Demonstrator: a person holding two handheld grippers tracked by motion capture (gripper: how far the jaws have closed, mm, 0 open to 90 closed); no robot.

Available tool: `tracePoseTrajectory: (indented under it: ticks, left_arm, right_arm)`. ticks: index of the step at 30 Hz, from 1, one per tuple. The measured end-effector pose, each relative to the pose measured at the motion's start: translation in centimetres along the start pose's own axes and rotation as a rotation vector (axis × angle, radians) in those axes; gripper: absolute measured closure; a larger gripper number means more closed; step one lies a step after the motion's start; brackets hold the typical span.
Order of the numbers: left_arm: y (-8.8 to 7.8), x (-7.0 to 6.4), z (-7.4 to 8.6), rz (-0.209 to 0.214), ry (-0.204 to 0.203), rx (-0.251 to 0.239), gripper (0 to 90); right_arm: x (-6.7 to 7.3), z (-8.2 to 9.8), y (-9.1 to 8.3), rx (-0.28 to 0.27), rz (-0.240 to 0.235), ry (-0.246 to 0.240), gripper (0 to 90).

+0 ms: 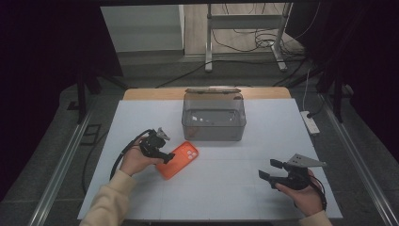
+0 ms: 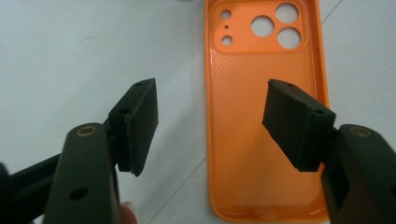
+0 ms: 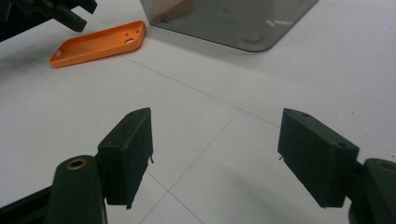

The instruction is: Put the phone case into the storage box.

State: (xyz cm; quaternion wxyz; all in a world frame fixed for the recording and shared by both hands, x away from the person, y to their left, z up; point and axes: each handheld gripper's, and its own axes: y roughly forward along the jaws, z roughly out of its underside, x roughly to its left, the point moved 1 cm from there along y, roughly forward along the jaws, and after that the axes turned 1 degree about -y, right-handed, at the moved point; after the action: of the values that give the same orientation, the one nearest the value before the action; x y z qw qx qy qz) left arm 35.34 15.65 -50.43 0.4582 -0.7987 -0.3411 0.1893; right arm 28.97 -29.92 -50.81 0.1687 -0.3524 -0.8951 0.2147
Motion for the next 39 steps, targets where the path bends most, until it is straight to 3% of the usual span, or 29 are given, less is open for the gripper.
tracePoseTrajectory:
  ticks: [13,16,19,27,39]
  left_arm:
    - [0.6,0.5,-0.2,0.012,-0.013,0.041,41.9]
    - [0.5,0.6,-0.4,0.031,-0.008,0.047,42.8]
    - [0.4,0.6,-0.8,0.045,0.008,0.071,43.7]
    - [0.4,1.0,-1.9,0.049,-0.021,0.130,45.0]
    - [1.8,1.0,-2.4,0.044,0.006,0.169,47.4]
  right_arm:
    - [0.0,0.1,0.1,0.010,0.002,0.001,26.8]
    - [-0.1,0.1,0.1,0.011,0.002,0.004,26.9]
    - [-0.1,0.1,0.1,0.014,0.002,0.006,26.9]
    - [-0.2,0.1,0.0,0.012,0.004,0.007,27.0]
    - [-0.2,0.1,0.0,0.018,0.006,0.007,27.1]
